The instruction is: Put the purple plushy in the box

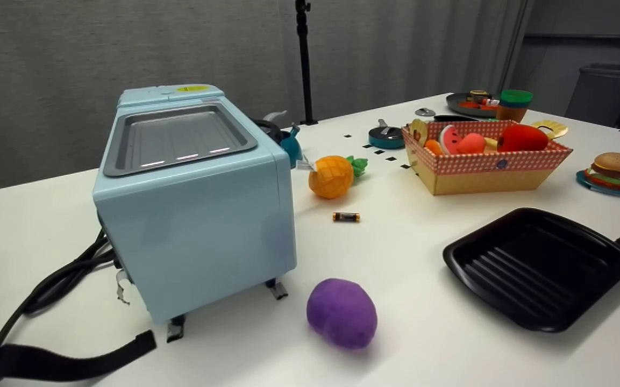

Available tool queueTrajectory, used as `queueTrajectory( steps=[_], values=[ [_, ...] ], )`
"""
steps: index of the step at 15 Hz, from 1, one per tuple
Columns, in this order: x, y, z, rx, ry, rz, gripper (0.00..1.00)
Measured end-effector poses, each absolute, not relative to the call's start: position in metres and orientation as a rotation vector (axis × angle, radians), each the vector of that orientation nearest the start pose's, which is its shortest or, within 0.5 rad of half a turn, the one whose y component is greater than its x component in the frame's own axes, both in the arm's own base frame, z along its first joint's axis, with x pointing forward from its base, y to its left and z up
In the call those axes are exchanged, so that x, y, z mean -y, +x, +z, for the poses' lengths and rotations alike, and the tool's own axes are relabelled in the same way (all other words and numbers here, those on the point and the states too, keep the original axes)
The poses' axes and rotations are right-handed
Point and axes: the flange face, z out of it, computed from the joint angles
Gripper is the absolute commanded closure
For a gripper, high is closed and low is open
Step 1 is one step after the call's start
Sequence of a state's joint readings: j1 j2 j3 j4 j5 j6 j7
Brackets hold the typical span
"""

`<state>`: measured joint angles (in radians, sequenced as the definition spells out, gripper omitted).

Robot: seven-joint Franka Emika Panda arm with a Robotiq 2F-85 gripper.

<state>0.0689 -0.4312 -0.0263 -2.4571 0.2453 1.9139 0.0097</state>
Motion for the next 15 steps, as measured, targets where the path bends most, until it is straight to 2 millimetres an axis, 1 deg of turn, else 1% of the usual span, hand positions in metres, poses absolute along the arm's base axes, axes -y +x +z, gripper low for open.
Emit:
queueTrajectory(
  steps=[3, 5, 10, 15],
  values=[
    [-0.038, 0.4, 0.443, -0.067, -2.91, 0.182, 0.0],
    [-0.047, 0.401, 0.438, -0.019, -2.933, 0.202, 0.0],
    [-0.085, 0.412, 0.42, 0.219, -3.028, 0.273, 0.0],
    [-0.122, 0.434, 0.402, 0.484, -3.142, 0.304, 0.0]
  ],
)
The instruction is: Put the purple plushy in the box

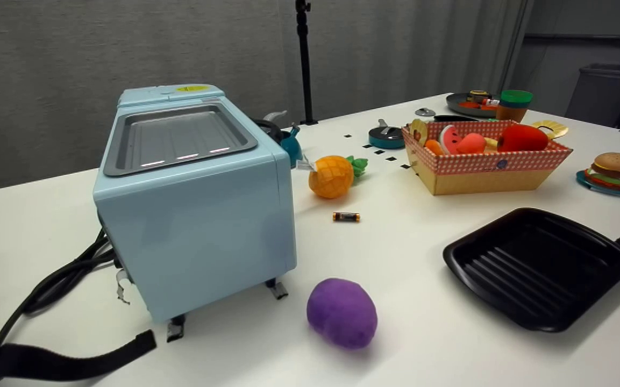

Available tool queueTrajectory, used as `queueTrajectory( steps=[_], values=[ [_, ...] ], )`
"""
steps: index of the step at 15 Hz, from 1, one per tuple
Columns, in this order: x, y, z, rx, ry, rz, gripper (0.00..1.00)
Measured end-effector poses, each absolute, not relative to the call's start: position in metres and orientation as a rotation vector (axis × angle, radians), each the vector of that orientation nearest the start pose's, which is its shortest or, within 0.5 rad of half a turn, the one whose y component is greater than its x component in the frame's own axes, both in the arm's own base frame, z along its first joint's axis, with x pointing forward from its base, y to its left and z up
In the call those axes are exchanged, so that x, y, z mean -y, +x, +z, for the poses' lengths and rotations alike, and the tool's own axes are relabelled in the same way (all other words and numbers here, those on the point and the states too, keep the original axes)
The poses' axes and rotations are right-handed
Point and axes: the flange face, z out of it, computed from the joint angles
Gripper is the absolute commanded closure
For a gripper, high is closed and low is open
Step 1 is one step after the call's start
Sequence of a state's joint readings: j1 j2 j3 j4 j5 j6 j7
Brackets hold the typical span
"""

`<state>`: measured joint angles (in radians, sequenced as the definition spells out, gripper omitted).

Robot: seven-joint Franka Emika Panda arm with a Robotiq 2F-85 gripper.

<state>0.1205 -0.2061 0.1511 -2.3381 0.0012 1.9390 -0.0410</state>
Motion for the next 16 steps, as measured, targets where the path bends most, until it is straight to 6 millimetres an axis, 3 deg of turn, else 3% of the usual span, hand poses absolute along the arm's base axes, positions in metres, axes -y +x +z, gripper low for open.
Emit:
queueTrajectory(
  steps=[8, 16],
  values=[
    [-0.192, 0.465, 0.368, 0.933, -3.101, 0.23, 0.0],
    [-0.245, 0.48, 0.364, 1.191, -3.04, 0.065, 0.0]
  ],
)
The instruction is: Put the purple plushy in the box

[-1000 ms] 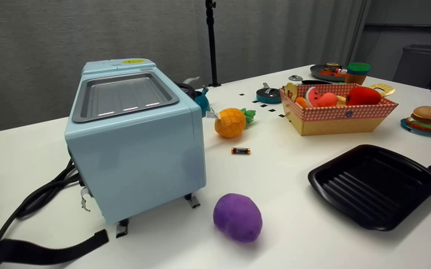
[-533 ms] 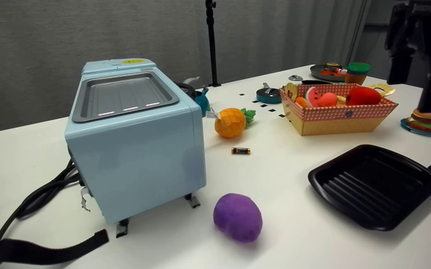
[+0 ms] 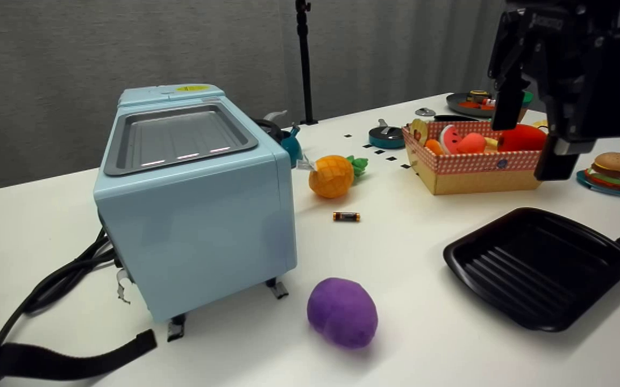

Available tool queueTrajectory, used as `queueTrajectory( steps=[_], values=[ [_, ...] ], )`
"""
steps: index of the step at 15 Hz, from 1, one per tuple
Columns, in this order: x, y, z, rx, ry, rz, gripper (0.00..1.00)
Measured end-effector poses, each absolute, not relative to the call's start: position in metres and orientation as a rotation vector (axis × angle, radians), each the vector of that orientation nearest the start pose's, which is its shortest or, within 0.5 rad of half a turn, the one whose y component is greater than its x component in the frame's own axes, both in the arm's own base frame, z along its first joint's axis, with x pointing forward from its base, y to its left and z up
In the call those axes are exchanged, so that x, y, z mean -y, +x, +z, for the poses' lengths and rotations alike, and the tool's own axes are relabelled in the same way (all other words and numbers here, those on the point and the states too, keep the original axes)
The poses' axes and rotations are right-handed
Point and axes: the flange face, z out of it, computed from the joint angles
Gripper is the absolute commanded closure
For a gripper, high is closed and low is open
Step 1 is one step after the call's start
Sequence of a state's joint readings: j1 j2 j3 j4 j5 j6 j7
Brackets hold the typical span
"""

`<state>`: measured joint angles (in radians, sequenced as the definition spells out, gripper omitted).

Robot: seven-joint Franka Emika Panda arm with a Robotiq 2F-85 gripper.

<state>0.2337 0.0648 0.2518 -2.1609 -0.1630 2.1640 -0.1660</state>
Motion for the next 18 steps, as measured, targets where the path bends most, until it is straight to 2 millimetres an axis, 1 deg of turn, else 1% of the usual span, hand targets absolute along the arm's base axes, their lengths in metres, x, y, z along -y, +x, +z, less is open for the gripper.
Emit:
queueTrajectory(
  steps=[13, 15, 18],
  values=[
    [-0.243, 0.481, 0.361, 1.189, -3.04, 0.076, 0.0],
    [-0.245, 0.482, 0.354, 1.21, -3.028, 0.094, 0.0],
    [-0.253, 0.488, 0.339, 1.273, -2.986, 0.125, 0.0]
  ],
)
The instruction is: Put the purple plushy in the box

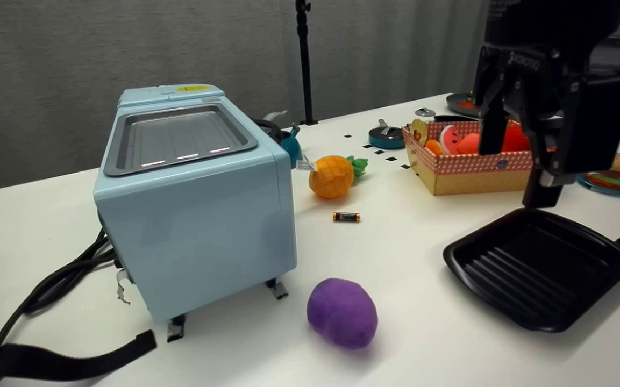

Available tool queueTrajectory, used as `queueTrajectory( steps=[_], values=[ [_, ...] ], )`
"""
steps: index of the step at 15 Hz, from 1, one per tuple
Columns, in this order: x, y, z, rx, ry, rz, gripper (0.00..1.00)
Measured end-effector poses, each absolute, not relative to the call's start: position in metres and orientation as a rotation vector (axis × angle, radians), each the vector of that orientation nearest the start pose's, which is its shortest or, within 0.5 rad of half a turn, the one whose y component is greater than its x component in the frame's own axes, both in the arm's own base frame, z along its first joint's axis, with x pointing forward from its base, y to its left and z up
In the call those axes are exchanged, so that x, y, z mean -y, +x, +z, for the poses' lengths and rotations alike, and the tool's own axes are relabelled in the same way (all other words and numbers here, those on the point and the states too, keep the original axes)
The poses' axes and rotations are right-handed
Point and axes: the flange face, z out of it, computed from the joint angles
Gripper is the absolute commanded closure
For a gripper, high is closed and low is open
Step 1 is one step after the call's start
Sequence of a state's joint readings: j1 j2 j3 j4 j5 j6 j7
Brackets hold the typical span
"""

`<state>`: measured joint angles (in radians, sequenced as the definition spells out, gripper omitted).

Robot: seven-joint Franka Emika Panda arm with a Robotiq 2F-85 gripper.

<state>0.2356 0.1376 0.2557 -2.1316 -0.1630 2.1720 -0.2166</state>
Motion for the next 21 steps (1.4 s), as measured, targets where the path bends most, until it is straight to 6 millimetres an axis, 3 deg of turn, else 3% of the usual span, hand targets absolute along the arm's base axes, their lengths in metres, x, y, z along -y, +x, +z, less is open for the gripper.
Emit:
queueTrajectory(
  steps=[11, 21],
  values=[
    [-0.305, 0.523, 0.283, 1.422, -2.807, -0.045, 0.0],
    [-0.315, 0.54, 0.234, 1.366, -2.747, -0.283, 0.0]
  ],
)
